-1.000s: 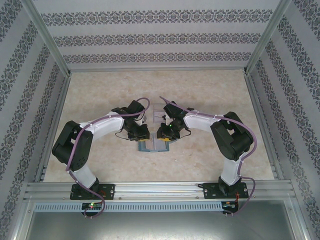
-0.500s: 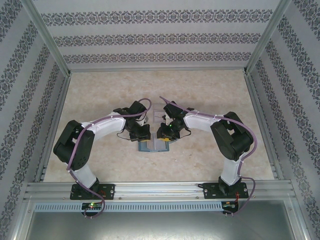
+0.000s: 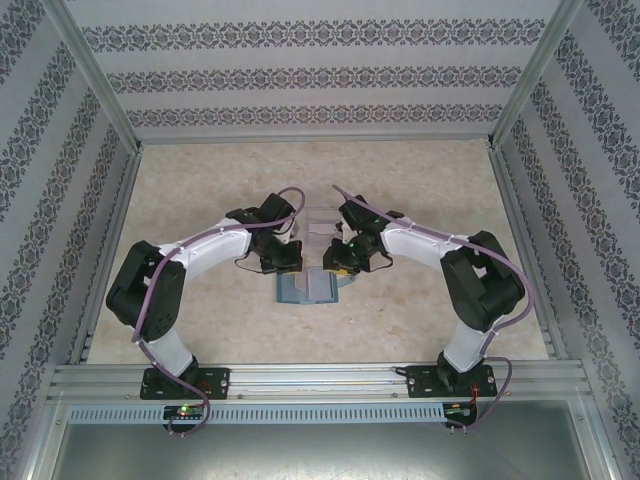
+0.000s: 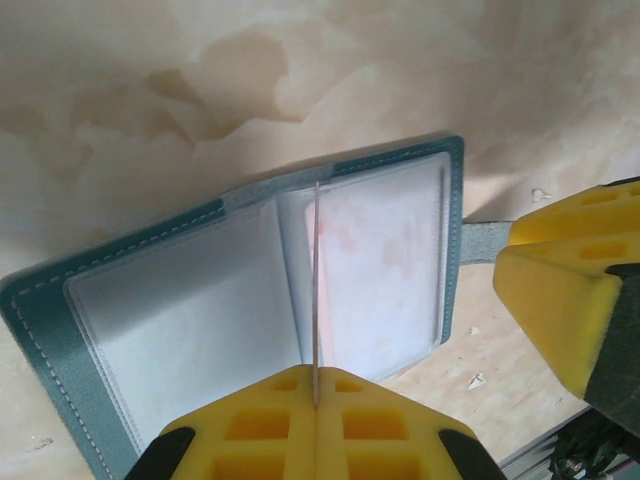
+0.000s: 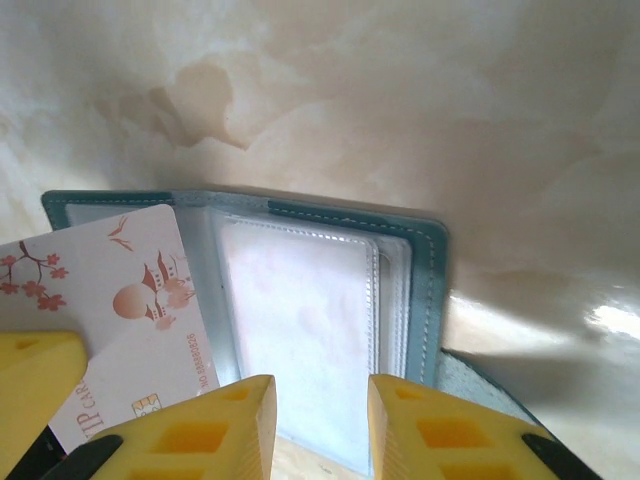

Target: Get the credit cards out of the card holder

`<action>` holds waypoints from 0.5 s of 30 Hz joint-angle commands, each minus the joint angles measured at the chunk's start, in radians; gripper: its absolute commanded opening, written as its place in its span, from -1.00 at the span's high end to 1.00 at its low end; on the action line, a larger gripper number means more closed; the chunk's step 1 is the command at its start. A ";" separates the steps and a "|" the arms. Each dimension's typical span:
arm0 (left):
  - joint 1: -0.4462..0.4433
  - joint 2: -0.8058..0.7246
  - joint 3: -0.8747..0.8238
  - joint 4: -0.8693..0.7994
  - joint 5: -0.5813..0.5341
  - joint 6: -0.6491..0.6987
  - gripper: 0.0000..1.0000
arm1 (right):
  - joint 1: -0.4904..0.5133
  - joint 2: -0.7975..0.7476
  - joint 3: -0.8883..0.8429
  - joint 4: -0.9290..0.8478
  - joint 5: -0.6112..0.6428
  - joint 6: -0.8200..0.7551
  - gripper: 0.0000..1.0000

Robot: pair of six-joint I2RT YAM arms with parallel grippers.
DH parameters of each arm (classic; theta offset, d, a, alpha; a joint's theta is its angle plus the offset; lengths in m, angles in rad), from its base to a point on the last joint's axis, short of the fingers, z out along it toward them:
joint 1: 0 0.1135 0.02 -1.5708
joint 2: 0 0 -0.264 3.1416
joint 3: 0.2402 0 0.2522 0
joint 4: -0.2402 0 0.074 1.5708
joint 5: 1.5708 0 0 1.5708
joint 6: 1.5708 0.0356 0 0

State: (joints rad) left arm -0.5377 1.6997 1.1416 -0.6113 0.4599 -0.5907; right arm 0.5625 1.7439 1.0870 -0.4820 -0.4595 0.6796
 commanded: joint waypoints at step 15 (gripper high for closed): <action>-0.010 0.070 0.243 -0.253 -0.108 0.622 1.00 | -0.124 -0.186 -0.109 -0.072 0.028 -0.060 0.40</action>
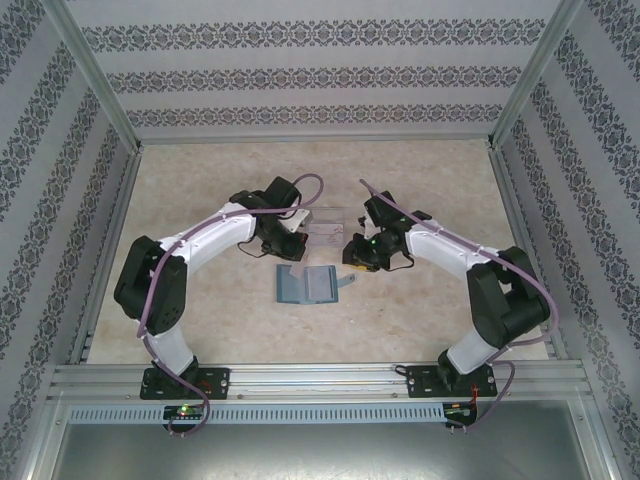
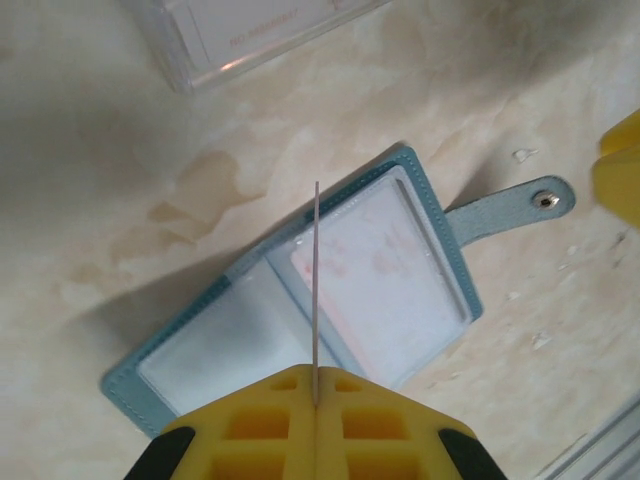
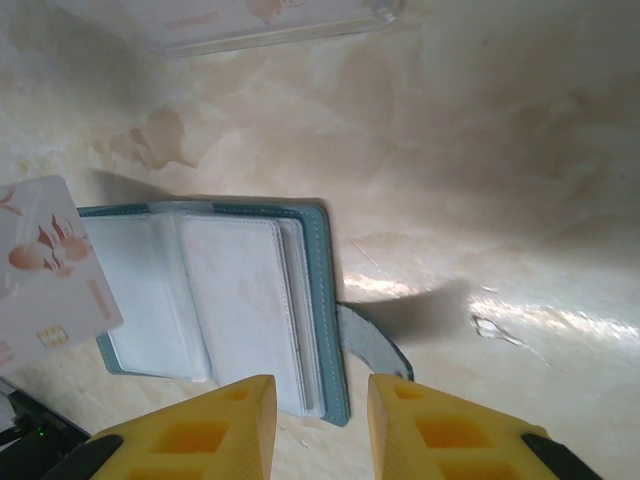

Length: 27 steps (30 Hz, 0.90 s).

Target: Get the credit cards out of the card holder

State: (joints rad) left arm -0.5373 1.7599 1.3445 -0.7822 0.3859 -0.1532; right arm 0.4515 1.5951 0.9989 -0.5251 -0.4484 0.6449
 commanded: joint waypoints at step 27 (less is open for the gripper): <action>-0.010 0.384 0.819 -0.515 -0.021 0.967 1.00 | -0.157 -0.334 -0.123 -0.153 0.042 -0.050 0.38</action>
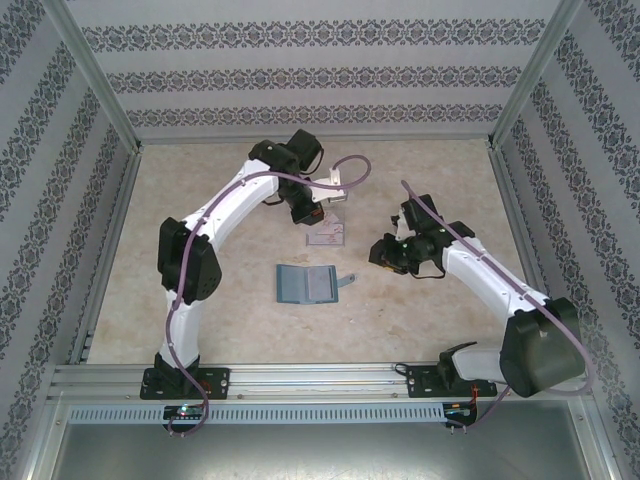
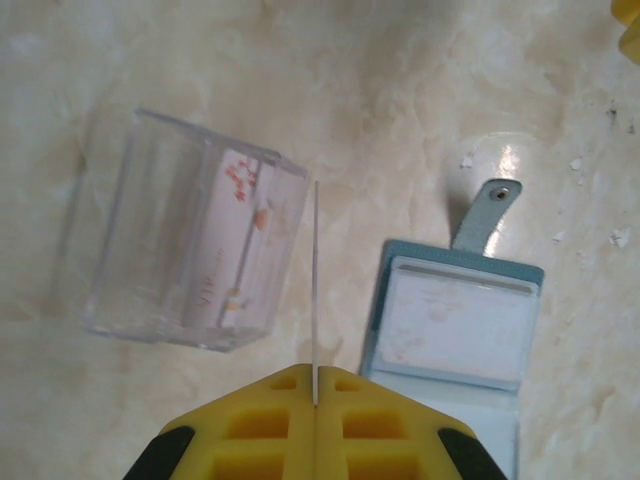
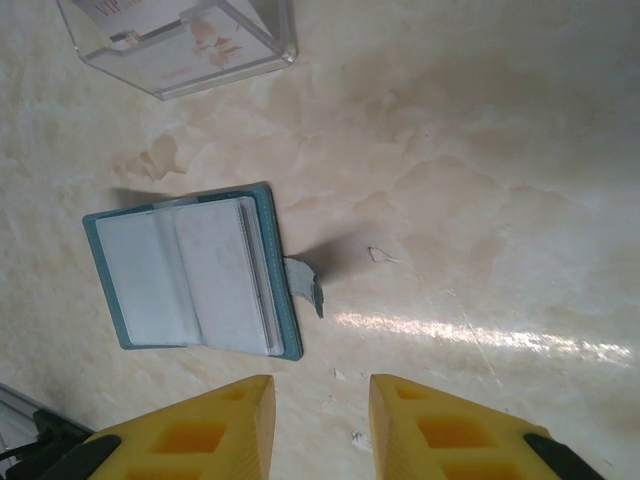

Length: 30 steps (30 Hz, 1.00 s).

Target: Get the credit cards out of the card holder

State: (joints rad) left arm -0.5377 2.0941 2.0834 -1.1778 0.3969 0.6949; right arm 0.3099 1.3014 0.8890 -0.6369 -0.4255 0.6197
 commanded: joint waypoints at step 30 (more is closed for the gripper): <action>-0.013 0.326 0.391 -0.166 -0.107 0.261 1.00 | -0.104 -0.230 -0.106 -0.128 0.040 0.001 0.36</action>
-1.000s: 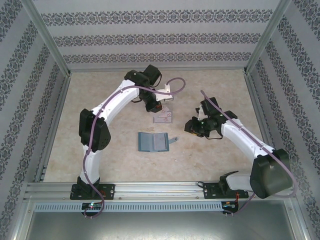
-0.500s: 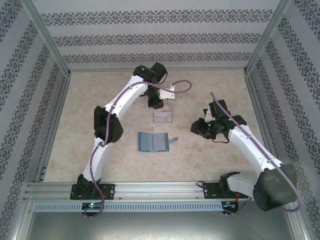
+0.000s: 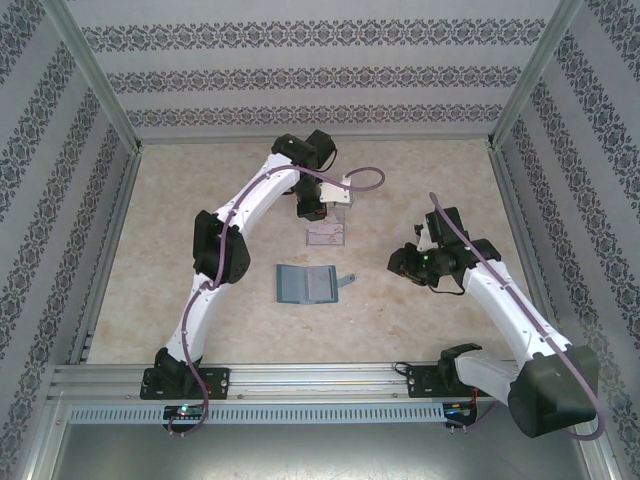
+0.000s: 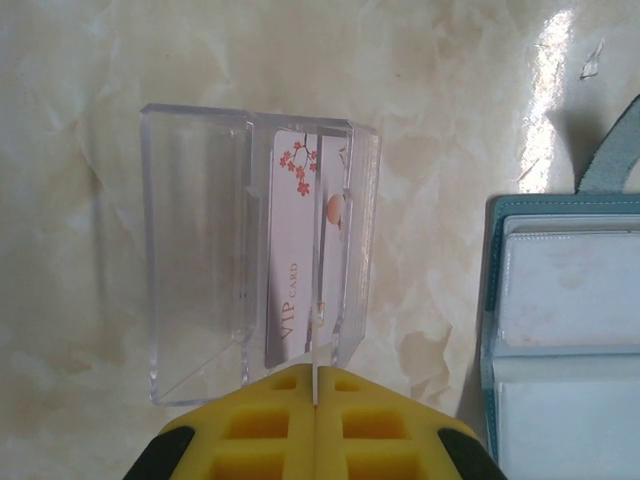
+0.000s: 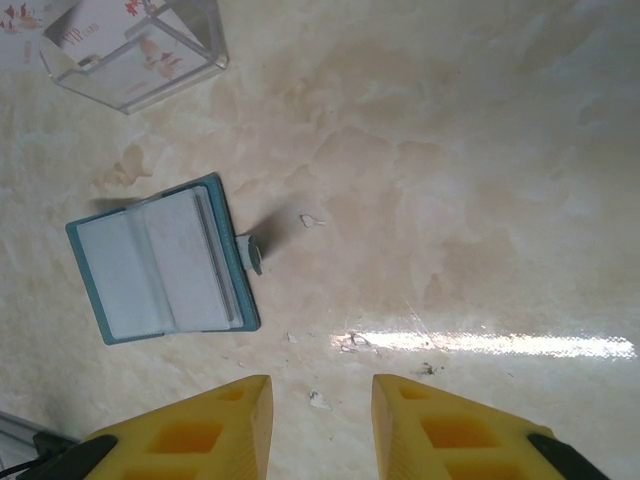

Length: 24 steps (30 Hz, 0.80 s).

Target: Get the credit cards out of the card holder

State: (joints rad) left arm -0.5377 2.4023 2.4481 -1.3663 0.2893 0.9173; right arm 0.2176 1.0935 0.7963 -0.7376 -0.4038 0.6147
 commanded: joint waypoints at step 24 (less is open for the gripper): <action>-0.046 0.090 0.026 0.021 0.012 0.065 1.00 | -0.032 -0.018 -0.029 -0.023 0.015 0.002 0.36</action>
State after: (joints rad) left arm -0.5697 2.4630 2.4485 -1.3235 0.2867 0.9463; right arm 0.1978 1.0798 0.7815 -0.7448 -0.4011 0.6212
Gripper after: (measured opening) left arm 0.042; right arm 0.321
